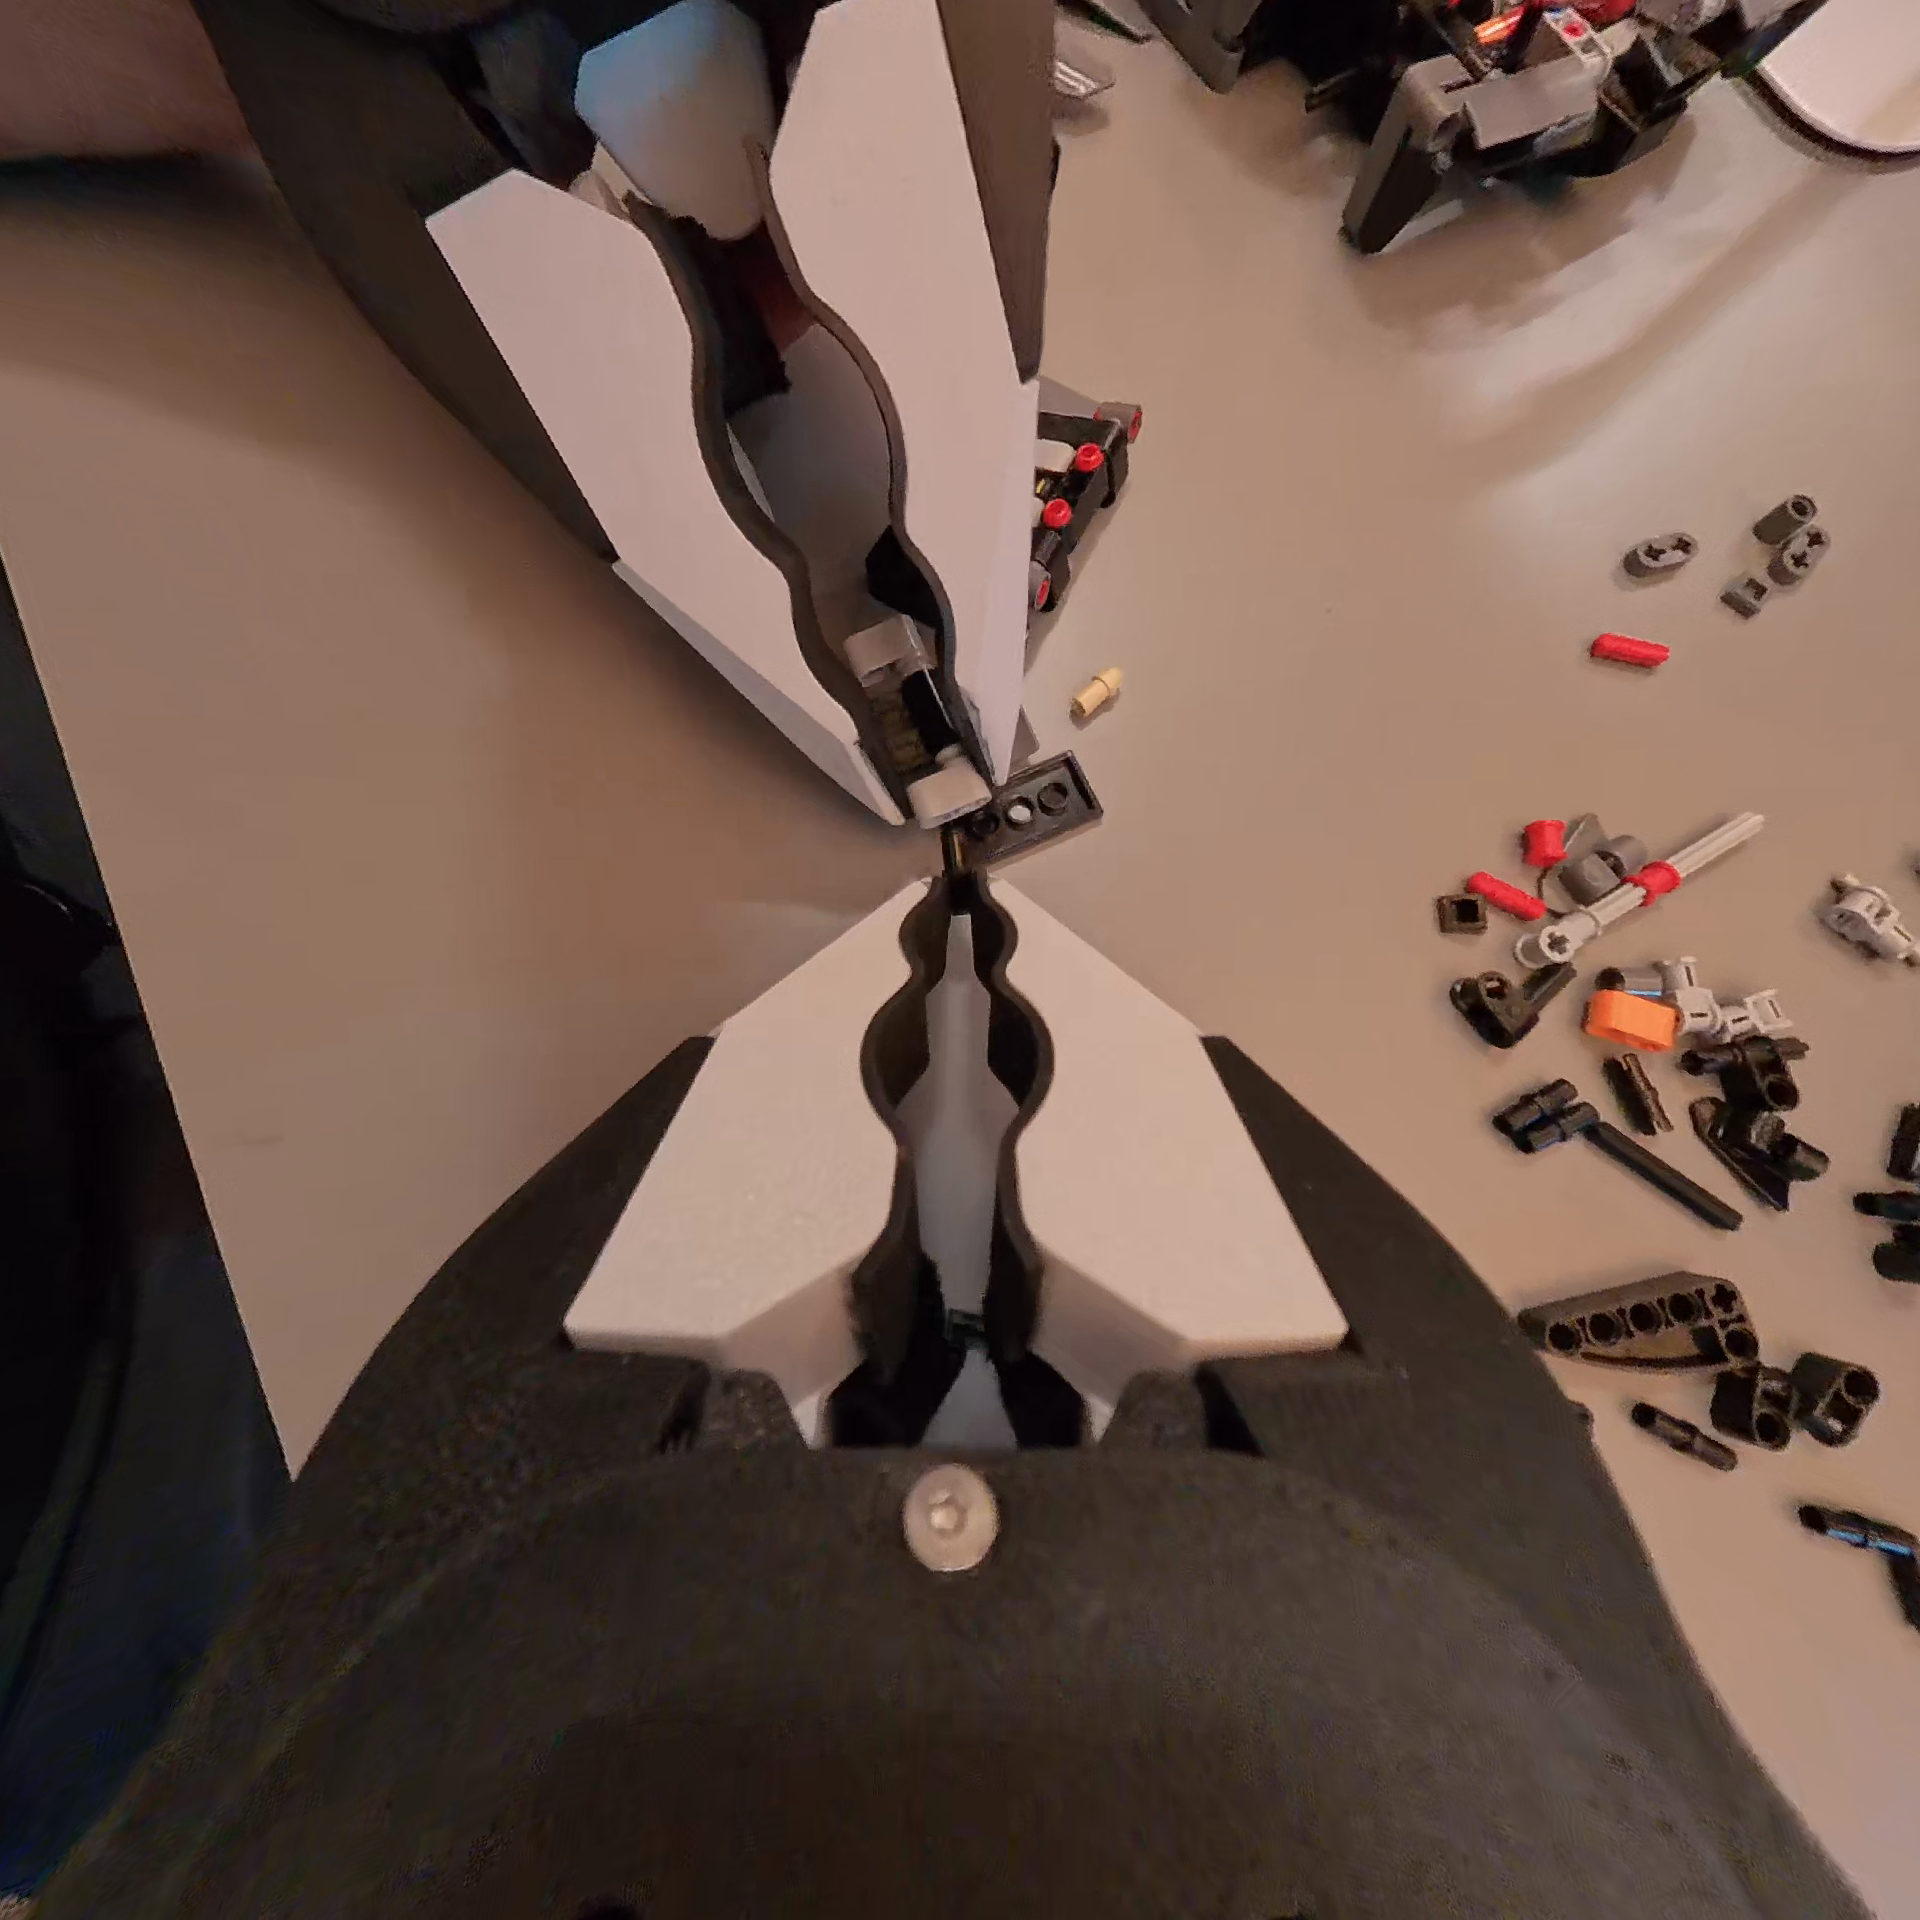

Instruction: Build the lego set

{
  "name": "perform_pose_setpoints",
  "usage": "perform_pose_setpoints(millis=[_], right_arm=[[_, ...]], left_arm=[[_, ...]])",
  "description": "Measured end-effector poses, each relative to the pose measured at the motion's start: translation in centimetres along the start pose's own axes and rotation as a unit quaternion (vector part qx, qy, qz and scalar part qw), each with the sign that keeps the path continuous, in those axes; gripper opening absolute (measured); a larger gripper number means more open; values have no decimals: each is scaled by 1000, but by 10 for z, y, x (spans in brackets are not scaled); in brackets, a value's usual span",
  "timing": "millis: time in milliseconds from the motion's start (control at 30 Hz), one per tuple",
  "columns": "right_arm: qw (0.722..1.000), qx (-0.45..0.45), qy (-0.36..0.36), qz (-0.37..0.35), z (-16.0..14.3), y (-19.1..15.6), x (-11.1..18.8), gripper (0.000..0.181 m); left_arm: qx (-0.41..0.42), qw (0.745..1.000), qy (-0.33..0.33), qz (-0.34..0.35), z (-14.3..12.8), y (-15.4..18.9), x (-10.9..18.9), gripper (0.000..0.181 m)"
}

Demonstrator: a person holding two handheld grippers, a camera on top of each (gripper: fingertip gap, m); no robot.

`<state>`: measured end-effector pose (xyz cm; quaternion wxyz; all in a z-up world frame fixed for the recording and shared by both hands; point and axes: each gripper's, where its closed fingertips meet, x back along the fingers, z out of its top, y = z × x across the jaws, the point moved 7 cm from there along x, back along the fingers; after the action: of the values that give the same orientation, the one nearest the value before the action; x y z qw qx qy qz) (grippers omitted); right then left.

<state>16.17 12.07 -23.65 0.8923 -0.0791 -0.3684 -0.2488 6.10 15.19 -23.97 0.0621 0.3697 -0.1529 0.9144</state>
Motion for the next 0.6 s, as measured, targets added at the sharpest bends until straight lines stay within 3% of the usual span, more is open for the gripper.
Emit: perform_pose_setpoints(millis=[600], right_arm=[[998,57,-19,-10,6,-4,-2,1]], left_arm=[[7,1000,26,-12,0,-1,2,13]])
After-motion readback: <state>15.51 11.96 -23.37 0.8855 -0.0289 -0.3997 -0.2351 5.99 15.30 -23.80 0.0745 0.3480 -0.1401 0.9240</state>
